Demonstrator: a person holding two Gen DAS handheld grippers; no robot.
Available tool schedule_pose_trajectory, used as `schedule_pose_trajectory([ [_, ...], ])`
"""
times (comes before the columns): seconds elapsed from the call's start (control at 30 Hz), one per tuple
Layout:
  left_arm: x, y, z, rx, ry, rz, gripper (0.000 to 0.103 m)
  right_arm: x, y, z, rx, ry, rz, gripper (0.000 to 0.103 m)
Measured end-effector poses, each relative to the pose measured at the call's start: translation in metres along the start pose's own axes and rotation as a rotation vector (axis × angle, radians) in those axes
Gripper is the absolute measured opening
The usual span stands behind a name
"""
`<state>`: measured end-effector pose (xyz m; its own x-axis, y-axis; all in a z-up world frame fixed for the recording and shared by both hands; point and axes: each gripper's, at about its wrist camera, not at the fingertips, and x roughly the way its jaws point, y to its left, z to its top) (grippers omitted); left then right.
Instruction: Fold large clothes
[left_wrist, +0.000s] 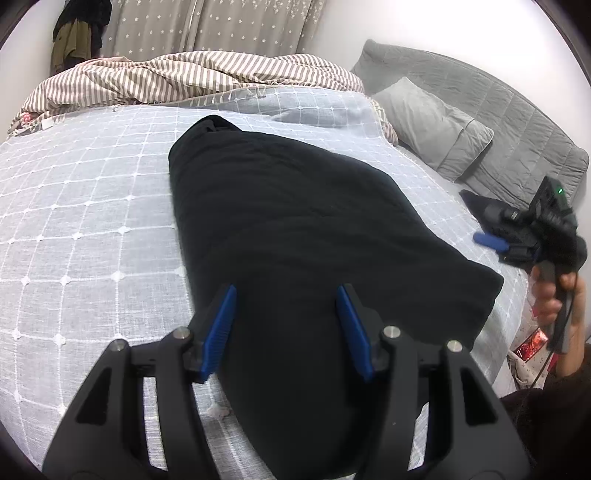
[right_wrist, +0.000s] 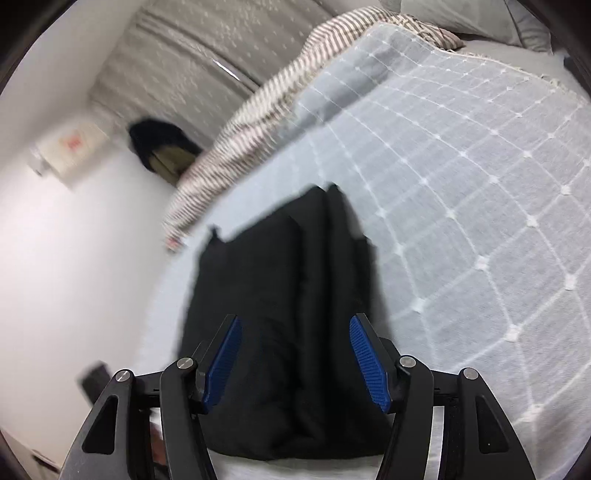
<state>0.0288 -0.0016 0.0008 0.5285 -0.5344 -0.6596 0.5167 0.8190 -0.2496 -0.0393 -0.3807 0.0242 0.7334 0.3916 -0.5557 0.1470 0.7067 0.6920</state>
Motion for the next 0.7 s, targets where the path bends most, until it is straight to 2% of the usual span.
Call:
schedule_pose_trajectory([
  [0.17,-0.002,0.001,0.003,-0.012,-0.007,-0.001,0.057,0.004,0.015,0.017,0.044,-0.006,0.169,0.066],
  [0.27,-0.004,0.004,0.007,-0.024,-0.019,-0.003,0.057,0.020,0.021,0.028,0.067,0.012,0.202,0.066],
  [0.5,-0.001,0.018,0.018,-0.079,-0.037,0.004,0.057,0.090,0.011,0.036,0.107,0.135,0.150,0.066],
  [0.6,0.005,0.021,0.019,-0.082,-0.029,0.022,0.057,0.117,0.009,0.028,0.072,0.204,-0.010,0.065],
  [0.63,0.007,0.021,0.019,-0.083,-0.026,0.024,0.057,0.122,0.010,0.027,0.060,0.215,-0.039,0.065],
  [0.67,0.009,0.022,0.020,-0.085,-0.023,0.027,0.057,0.127,0.013,0.025,0.043,0.227,-0.059,0.062],
  [0.7,0.010,0.023,0.020,-0.088,-0.023,0.031,0.057,0.131,0.019,0.024,0.017,0.237,-0.071,0.044],
])
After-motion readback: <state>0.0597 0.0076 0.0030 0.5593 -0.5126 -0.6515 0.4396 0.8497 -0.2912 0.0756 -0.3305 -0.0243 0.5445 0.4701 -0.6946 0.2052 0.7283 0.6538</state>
